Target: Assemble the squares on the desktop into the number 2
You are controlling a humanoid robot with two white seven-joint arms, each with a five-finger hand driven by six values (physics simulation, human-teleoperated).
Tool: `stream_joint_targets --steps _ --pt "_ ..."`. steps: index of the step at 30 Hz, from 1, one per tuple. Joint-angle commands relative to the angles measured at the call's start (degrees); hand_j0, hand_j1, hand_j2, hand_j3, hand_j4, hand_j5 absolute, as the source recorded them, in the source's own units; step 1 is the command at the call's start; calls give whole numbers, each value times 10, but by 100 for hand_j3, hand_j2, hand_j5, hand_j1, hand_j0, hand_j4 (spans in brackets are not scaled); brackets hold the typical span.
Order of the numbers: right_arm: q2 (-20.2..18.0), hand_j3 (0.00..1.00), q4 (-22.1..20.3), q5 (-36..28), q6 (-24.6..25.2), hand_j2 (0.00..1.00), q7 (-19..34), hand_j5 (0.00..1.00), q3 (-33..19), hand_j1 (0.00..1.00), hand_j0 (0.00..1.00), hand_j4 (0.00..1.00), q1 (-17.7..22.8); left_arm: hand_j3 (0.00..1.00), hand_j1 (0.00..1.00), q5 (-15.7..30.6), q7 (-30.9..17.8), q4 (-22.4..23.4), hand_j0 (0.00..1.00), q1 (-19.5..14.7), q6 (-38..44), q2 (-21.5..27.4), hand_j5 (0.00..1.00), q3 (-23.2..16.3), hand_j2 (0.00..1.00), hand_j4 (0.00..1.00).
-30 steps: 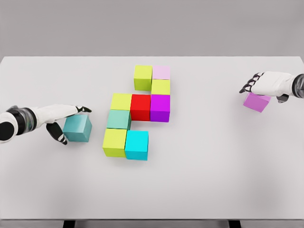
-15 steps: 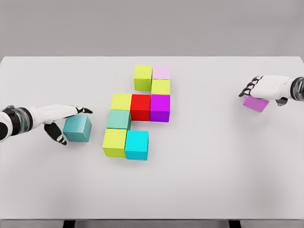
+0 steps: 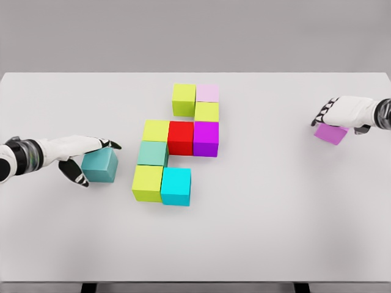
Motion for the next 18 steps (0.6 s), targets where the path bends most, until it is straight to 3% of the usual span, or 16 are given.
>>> stream_joint_targets --steps 1,2,5,8,18 --pt "-1 82 0 -1 -1 82 1 82 -2 82 82 82 0 80 80 0 0 0 80 1 -1 -2 80 1 80 80" --pt "-1 82 0 -3 -1 82 1 82 -2 82 82 82 0 74 74 0 0 0 74 1 -2 -2 74 1 74 74" --pt "-1 67 0 -17 -1 67 1 67 -3 67 67 67 0 66 66 0 0 0 66 1 -2 -2 66 1 66 66" --pt "-1 60 -1 -28 -1 60 1 60 -3 60 60 60 0 64 64 1 1 0 64 1 -3 -2 64 1 64 64" --pt "-2 60 0 -79 -1 60 1 60 -34 60 60 60 8 61 61 0 0 5 61 -21 4 -12 61 4 61 61"
